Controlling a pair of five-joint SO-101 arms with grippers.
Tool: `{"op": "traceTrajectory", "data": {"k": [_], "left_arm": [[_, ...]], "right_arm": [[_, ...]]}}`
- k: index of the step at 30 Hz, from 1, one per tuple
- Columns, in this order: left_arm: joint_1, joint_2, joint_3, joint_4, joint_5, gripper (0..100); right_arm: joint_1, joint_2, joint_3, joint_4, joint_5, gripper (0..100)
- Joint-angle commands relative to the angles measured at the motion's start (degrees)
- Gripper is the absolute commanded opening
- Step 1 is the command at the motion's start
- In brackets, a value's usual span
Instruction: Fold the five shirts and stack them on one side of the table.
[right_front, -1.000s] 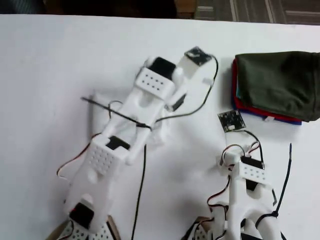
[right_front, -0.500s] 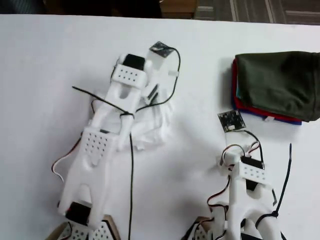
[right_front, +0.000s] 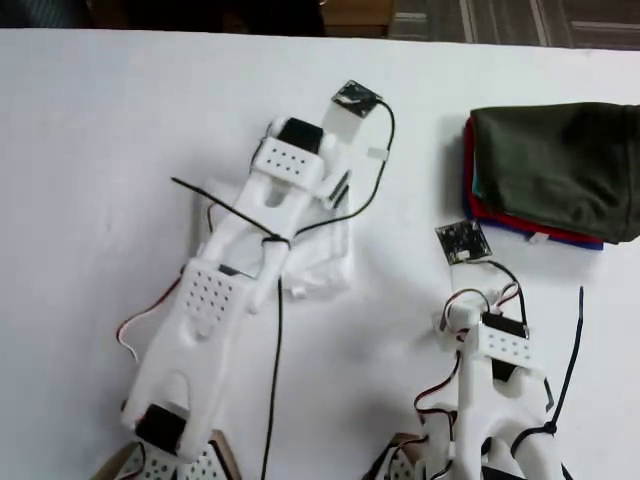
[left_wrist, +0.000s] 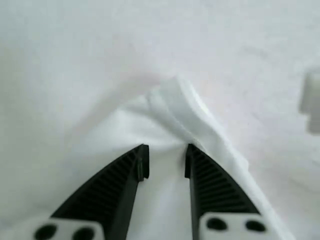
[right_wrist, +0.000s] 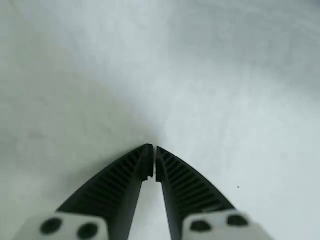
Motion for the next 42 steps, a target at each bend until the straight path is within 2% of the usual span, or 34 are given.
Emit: {"op": "traceTrajectory", "data": {"k": [1, 12, 17, 21, 25, 30, 37, 42], "left_arm": [[1.14, -4.57, -2.51, 2.37, 0.44, 15], [-2.11, -13.45, -2.42, 15.65, 0.09, 14], [-8.44, -14.42, -1.98, 16.88, -0.09, 14], [-14.95, -13.45, -1.71, 15.21, -4.92, 14], [-19.52, -10.29, -2.42, 13.10, -5.63, 14], [-21.54, -5.36, -2.42, 9.05, -5.19, 14], [-21.45, -1.49, -2.42, 5.89, -5.10, 14], [-21.54, -0.62, -2.42, 5.89, -5.10, 14]], "right_arm": [[0.40, -1.80, -0.18, -1.10, 0.18, 1.9], [0.48, -1.80, -0.18, -1.10, 0.18, 1.9], [0.40, -1.89, -0.18, -0.92, 0.09, 1.9], [-0.92, -1.98, -3.69, 0.92, 0.09, 1.9], [-9.45, -1.36, -15.82, 11.65, 0.00, 1.9], [-24.84, -1.36, -30.42, 21.23, -7.65, 1.9], [-42.42, 0.22, -31.30, 20.62, -11.87, 1.9], [-44.35, 10.86, -27.78, 11.30, -12.04, 1.9]]}}
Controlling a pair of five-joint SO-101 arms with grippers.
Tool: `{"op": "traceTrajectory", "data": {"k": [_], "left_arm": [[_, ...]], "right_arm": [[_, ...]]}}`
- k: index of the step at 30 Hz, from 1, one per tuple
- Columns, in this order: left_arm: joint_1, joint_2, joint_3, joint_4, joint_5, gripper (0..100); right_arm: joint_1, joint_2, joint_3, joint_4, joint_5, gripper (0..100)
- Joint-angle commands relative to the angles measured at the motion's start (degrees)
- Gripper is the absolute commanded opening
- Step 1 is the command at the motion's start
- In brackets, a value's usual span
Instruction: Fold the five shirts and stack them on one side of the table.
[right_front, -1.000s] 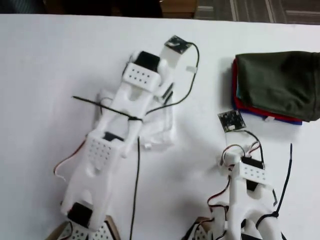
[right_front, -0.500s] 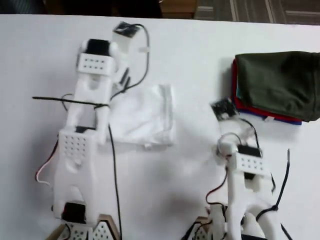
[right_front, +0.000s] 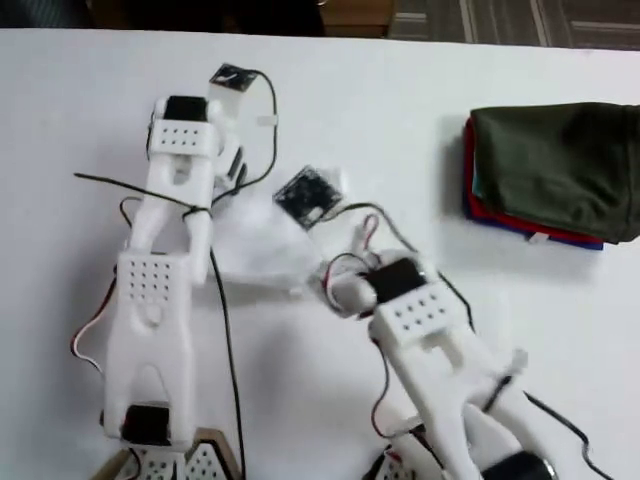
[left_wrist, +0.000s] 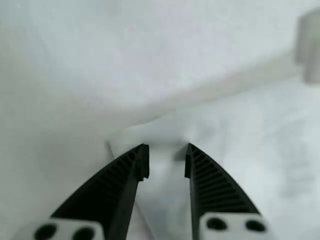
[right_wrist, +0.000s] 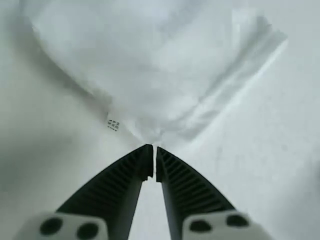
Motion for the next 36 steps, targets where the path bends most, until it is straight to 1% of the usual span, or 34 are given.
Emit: {"op": "traceTrajectory", "data": {"k": [1, 4, 7, 11, 15, 18, 22, 25, 27, 30, 32, 34, 36], "left_arm": [[-0.62, -0.62, -2.15, -0.88, 0.09, 14], [-0.62, -0.53, -2.15, -0.88, 0.09, 14], [-0.70, -0.53, -2.15, -0.88, 0.09, 14], [-1.41, -0.53, -2.15, -0.88, 0.00, 14], [-2.64, -0.53, -2.15, -0.88, -0.26, 14], [-3.60, -0.79, -2.15, -0.53, -0.26, 14], [-4.22, -1.23, -2.24, 0.62, -0.18, 14], [-3.87, -2.02, -4.00, 3.08, -0.09, 14], [-3.69, -2.81, -7.08, 5.54, 0.00, 14], [-3.69, -4.57, -13.58, 10.55, 0.00, 14], [-4.66, -6.95, -14.29, 10.55, 0.00, 14], [-5.80, -9.93, -12.62, 10.55, 0.00, 14], [-5.89, -13.89, -6.55, 10.55, -0.09, 14]], "right_arm": [[-0.40, 7.96, 0.18, -6.90, -0.35, 1.9], [0.31, 15.78, 0.00, -10.68, -0.35, 1.9], [0.48, 20.44, 0.26, -11.12, -0.35, 1.9], [0.48, 21.49, 0.26, -7.69, 0.00, 1.9], [0.48, 20.70, 0.00, -7.34, 0.09, 1.9], [0.57, 15.87, 0.00, -4.62, 0.09, 1.9], [1.01, 2.77, -0.09, 0.84, -0.18, 1.9], [3.21, -6.55, -1.32, 1.71, -0.26, 1.9], [5.58, -8.13, -3.52, 1.19, -0.35, 1.9], [7.78, -3.91, -9.05, -0.40, -0.35, 1.9], [8.48, 1.98, -14.86, -0.84, -0.35, 1.9], [8.75, 9.45, -22.33, -0.66, -0.44, 1.9], [9.19, 17.54, -30.24, 0.22, -1.93, 1.9]]}}
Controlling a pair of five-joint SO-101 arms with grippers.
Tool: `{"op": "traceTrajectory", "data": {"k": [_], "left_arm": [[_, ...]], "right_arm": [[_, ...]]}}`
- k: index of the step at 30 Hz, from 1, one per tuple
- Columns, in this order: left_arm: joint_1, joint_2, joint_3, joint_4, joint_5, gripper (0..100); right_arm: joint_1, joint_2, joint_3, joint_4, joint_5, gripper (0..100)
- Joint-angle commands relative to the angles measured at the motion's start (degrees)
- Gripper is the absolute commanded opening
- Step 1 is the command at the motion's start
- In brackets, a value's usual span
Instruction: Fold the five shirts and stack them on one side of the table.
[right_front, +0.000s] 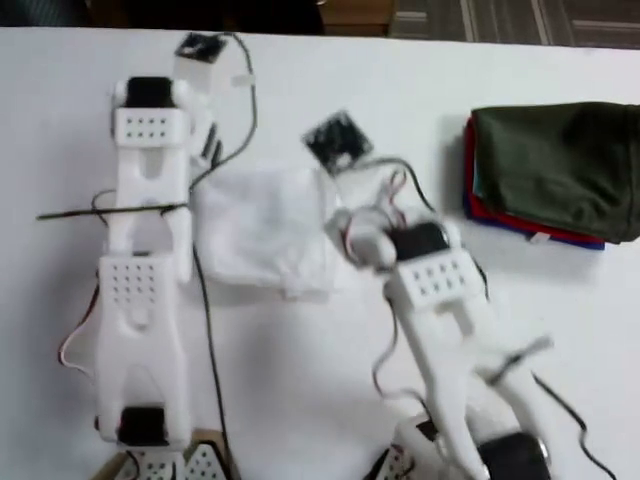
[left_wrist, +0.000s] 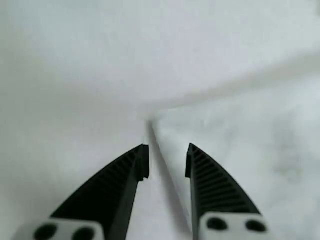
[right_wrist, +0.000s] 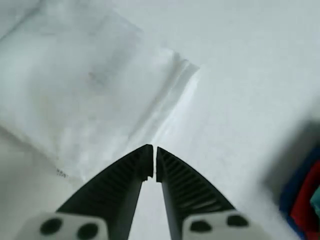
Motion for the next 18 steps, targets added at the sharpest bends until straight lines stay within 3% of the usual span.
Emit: {"op": "traceTrajectory", "data": {"k": [1, 6, 12, 18], "left_arm": [[-1.14, -11.08, 8.40, 1.32, -0.09, 14], [-1.05, -28.57, 37.93, -0.35, -0.35, 14], [1.41, -46.86, 70.46, -17.23, -0.35, 14], [4.75, -54.95, 89.98, -27.25, 0.00, 14]], "right_arm": [[1.27, 13.58, -16.26, 0.75, -3.60, 1.9], [1.71, 33.10, -36.84, 8.04, -8.79, 1.9], [1.54, 48.92, -55.56, 16.04, -13.19, 1.9], [1.45, 58.15, -66.64, 22.02, -15.03, 1.9]]}}
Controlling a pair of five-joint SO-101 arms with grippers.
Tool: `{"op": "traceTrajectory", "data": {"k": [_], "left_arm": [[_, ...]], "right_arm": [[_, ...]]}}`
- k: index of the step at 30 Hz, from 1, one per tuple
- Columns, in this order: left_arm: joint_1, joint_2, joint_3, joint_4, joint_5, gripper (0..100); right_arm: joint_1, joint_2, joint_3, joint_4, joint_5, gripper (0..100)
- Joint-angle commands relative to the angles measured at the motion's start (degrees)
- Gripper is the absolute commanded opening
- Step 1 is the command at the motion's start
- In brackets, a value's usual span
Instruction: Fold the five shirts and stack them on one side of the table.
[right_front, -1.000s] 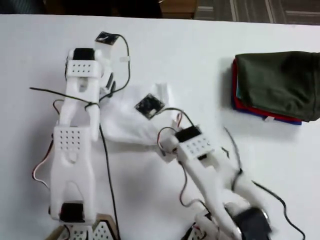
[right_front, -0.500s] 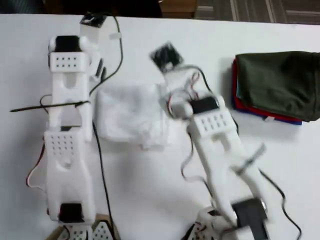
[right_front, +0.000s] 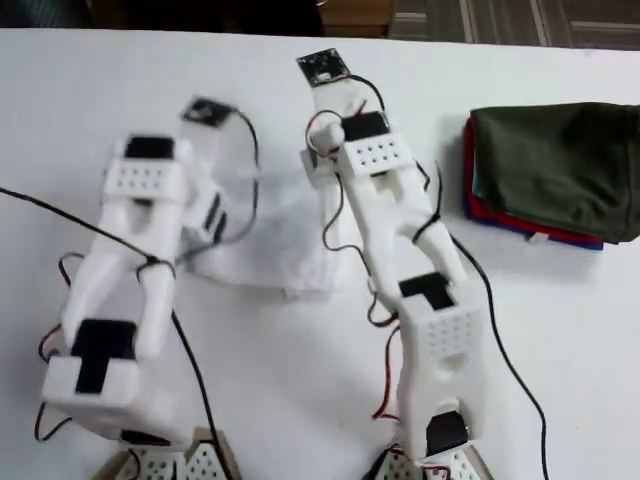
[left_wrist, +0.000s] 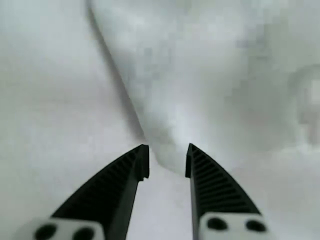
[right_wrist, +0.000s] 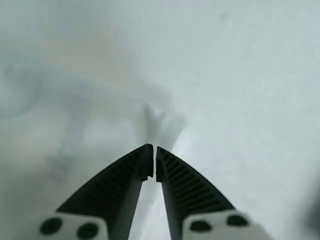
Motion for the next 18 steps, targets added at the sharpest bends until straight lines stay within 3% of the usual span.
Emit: {"op": "traceTrajectory", "data": {"k": [1, 13, 18], "left_arm": [[0.79, -5.89, 8.48, -5.63, 0.09, 14], [0.62, -6.42, 19.74, -17.14, 0.09, 14], [0.62, -6.77, 20.18, -16.79, 0.09, 14]], "right_arm": [[0.13, 2.77, -6.95, 2.68, -0.62, 1.9], [0.84, 18.68, -18.81, 1.10, 0.18, 1.9], [1.45, 24.04, -27.25, 4.18, 2.29, 1.9]]}}
